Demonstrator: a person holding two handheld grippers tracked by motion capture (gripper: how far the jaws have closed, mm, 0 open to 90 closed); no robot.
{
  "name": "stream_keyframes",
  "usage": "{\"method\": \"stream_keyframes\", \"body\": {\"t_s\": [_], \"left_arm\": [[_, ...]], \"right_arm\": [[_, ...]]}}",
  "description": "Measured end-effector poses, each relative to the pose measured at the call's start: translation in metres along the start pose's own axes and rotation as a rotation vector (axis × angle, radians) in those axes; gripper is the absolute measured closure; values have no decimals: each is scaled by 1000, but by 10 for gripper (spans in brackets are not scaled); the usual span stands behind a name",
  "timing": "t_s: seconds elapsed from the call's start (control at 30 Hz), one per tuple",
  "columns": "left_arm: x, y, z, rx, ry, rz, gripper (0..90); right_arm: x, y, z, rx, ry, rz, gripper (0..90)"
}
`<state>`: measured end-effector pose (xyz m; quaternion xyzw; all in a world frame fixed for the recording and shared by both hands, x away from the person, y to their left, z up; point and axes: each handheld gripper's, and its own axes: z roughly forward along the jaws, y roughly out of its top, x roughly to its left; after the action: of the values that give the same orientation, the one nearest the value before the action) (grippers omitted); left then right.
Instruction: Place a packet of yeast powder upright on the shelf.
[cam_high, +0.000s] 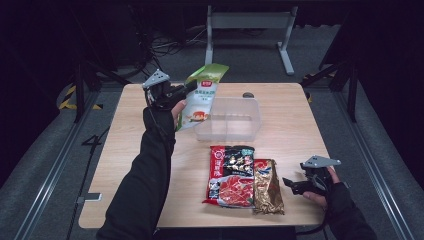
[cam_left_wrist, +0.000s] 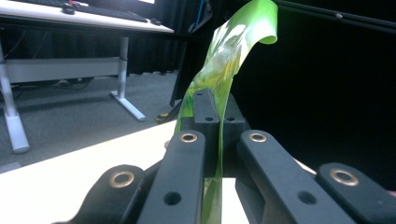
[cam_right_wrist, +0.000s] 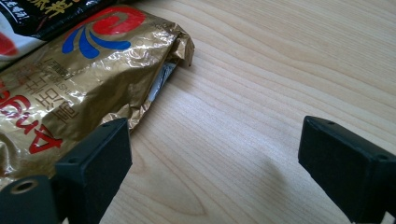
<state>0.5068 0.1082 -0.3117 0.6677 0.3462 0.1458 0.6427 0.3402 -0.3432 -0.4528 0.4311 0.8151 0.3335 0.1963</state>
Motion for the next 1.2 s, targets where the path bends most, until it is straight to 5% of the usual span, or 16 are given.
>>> {"method": "stream_keyframes", "body": {"t_s": [0.23,0.47,0.7,0.97,1.03,1.1,1.2], "left_arm": [[8,-3,27,-15,39,-15,898],[25,-17,41,-100,72,-80,897],[33,-33,45,-132,45,-101,896],[23,-43,54,-21,24,-32,873],[22,-42,55,22,24,-21,813],[24,-41,56,105,34,-27,660],[28,-39,44,140,-9,6,636]], "right_arm": [[1,0,-1,0,1,-5,104],[4,-1,1,13,2,-29,103],[5,-1,1,12,4,-34,103],[7,-1,2,21,2,-46,106],[7,-1,2,23,0,-48,106],[7,-1,2,27,0,-47,107],[7,-1,2,31,-1,-49,107]]}}
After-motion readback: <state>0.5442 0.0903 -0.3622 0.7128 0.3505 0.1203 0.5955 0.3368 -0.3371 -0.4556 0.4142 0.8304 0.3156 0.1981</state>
